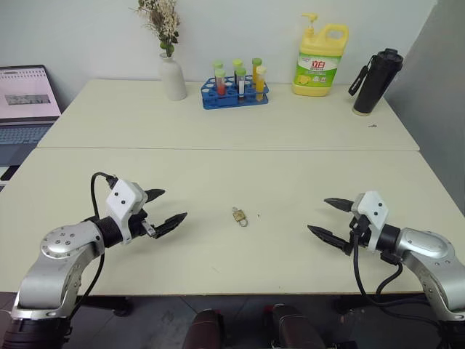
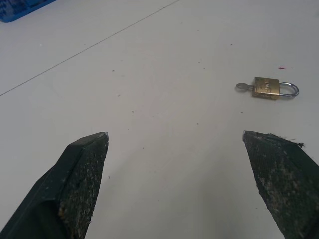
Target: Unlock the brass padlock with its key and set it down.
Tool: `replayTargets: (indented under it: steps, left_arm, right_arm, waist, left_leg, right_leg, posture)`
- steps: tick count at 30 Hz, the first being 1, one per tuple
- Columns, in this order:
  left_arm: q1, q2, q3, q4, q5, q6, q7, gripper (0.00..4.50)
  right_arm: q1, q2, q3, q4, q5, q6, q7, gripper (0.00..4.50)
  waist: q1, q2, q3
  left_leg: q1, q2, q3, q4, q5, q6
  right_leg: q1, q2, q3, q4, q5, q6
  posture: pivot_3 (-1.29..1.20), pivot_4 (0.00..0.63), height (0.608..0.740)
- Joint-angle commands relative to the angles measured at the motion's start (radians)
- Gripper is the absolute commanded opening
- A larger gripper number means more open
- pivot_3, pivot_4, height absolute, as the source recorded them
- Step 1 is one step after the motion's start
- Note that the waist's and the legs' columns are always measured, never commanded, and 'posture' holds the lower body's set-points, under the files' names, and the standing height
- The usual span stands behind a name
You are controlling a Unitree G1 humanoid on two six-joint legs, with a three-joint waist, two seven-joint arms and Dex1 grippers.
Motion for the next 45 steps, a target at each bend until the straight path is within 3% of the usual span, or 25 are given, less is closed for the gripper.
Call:
replayTargets:
  steps: [1, 8, 12, 13, 15, 17, 19, 25, 30, 33, 36, 45]
  left_arm:
    - [0.001, 0.015, 0.025, -0.037, -0.005, -0.010, -0.003, 4.50]
    - [0.007, 0.016, 0.021, -0.041, 0.007, -0.009, 0.009, 4.50]
    - [0.035, 0.007, 0.018, -0.047, 0.026, -0.166, -0.061, 4.50]
    - [0.029, 0.000, 0.035, -0.046, -0.022, -0.131, -0.069, 4.50]
    - [0.005, -0.001, 0.044, -0.023, -0.059, -0.101, -0.074, 4.50]
    - [-0.036, 0.051, -0.024, 0.027, 0.034, -0.186, -0.129, 4.50]
    - [-0.128, 0.037, -0.070, 0.054, 0.060, -0.211, -0.125, 4.50]
    - [-0.143, 0.045, -0.096, 0.038, 0.039, -0.178, -0.165, 4.50]
    - [-0.079, 0.119, -0.073, -0.021, -0.008, -0.115, -0.247, 4.50]
    - [-0.041, 0.185, -0.064, -0.022, 0.005, -0.126, -0.307, 4.50]
    - [-0.008, 0.227, -0.052, -0.020, 0.002, -0.126, -0.344, 4.50]
    - [0.007, 0.262, -0.025, -0.027, -0.002, -0.118, -0.376, 4.50]
  right_arm:
    - [0.009, -0.007, -0.023, -0.017, 0.003, -0.032, 0.010, 4.47]
    - [0.010, -0.006, -0.016, -0.007, -0.002, -0.048, 0.008, 4.47]
    - [-0.002, -0.006, -0.004, -0.014, -0.002, -0.032, 0.002, 4.47]
    - [-0.006, -0.005, -0.002, -0.020, 0.000, -0.025, -0.001, 4.47]
    - [-0.012, -0.004, -0.001, -0.033, 0.002, -0.012, -0.010, 4.47]
    - [-0.010, -0.002, -0.016, -0.063, 0.025, 0.008, -0.014, 4.47]
    - [0.002, -0.016, -0.021, -0.124, 0.046, 0.038, -0.008, 4.47]
    - [0.015, -0.050, -0.022, -0.203, 0.091, 0.108, 0.010, 4.47]
    - [-0.037, -0.034, 0.034, -0.249, 0.121, 0.196, -0.027, 4.47]
    - [-0.100, 0.025, 0.179, -0.238, 0.061, 0.243, -0.084, 4.47]
    - [-0.202, 0.118, 0.351, -0.189, -0.082, 0.352, -0.229, 4.47]
    - [-0.357, 0.402, 0.517, -0.028, -0.172, 0.486, -0.396, 4.47]
  waist:
    - [0.000, 0.000, 0.000]
    - [0.000, 0.000, 0.000]
    - [0.000, 0.000, 0.000]
    - [0.000, 0.000, 0.000]
    - [0.000, 0.000, 0.000]
    - [0.001, 0.000, 0.000]
    - [0.006, 0.001, 0.000]
    - [-0.002, 0.000, 0.000]
    - [-0.007, 0.000, 0.000]
    - [-0.003, -0.001, 0.000]
    - [-0.006, 0.000, 0.000]
    - [0.001, -0.001, 0.000]
  left_leg:
    - [0.000, 0.000, 0.000, 0.000, 0.000, 0.000]
    - [0.000, 0.000, 0.000, 0.000, 0.000, 0.000]
    - [0.000, 0.000, 0.000, 0.000, 0.000, 0.000]
    - [0.000, 0.000, 0.000, 0.000, 0.000, 0.000]
    - [0.000, 0.000, 0.000, 0.000, 0.000, 0.000]
    - [0.000, 0.000, 0.000, 0.000, 0.000, 0.000]
    - [0.000, 0.000, 0.001, 0.000, 0.000, 0.000]
    - [-0.001, -0.001, 0.002, 0.001, 0.000, 0.000]
    - [0.000, 0.002, 0.001, 0.000, 0.000, 0.000]
    - [0.000, 0.002, 0.000, 0.000, 0.000, 0.000]
    - [0.001, 0.002, 0.000, 0.000, 0.000, 0.000]
    - [-0.002, 0.001, 0.000, 0.000, 0.000, 0.000]
  right_leg:
    - [0.000, 0.000, 0.000, 0.000, 0.000, 0.000]
    - [0.000, 0.000, 0.000, 0.000, 0.000, 0.000]
    - [0.000, 0.000, 0.000, 0.000, 0.000, 0.000]
    - [0.000, 0.000, 0.000, 0.000, 0.000, 0.000]
    - [0.000, 0.000, 0.000, 0.000, 0.000, 0.000]
    - [0.000, 0.000, 0.000, 0.000, 0.000, 0.000]
    - [0.000, 0.001, -0.001, 0.000, 0.000, 0.000]
    - [0.000, 0.000, 0.000, -0.001, 0.000, 0.000]
    - [-0.001, 0.001, 0.000, 0.000, 0.000, 0.000]
    - [0.000, 0.002, -0.002, 0.000, -0.001, -0.001]
    - [-0.001, 0.002, 0.000, 0.001, 0.000, -0.001]
    - [-0.002, 0.001, -0.001, 0.000, 0.000, -0.002]
  posture:
    - [0.00, 0.150, 0.740]
    - [0.00, 0.150, 0.740]
    - [0.00, 0.150, 0.740]
    - [0.00, 0.150, 0.740]
    - [0.00, 0.150, 0.740]
    - [0.00, 0.150, 0.740]
    - [0.00, 0.150, 0.740]
    - [0.00, 0.150, 0.740]
    - [0.00, 0.150, 0.740]
    - [0.00, 0.150, 0.740]
    - [0.00, 0.150, 0.740]
    - [0.00, 0.150, 0.740]
